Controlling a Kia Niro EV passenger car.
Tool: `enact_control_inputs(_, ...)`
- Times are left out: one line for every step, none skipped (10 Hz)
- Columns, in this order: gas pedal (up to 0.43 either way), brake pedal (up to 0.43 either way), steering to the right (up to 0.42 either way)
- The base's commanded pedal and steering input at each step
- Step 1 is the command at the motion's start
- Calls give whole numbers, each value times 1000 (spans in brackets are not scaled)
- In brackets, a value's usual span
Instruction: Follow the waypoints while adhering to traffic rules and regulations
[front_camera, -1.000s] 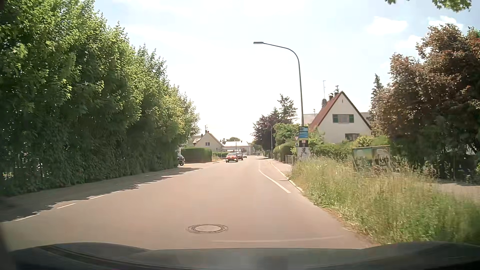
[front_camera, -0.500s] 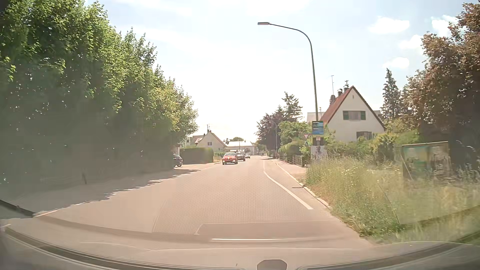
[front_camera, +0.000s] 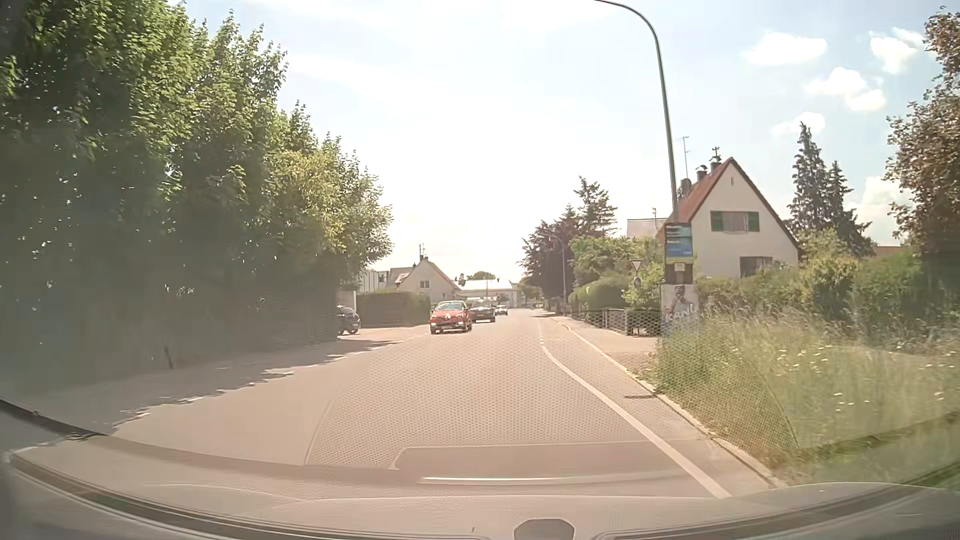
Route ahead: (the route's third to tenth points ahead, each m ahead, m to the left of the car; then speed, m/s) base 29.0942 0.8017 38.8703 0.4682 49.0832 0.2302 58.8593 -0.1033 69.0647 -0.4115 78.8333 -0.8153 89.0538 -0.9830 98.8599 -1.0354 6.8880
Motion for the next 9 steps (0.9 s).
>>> enact_control_inputs(150,0,-18)
enact_control_inputs(150,0,-16)
enact_control_inputs(150,0,-15)
enact_control_inputs(150,0,-12)
enact_control_inputs(150,0,-10)
enact_control_inputs(150,0,-8)
enact_control_inputs(150,0,-8)
enact_control_inputs(150,0,-4)
enact_control_inputs(150,0,-1)
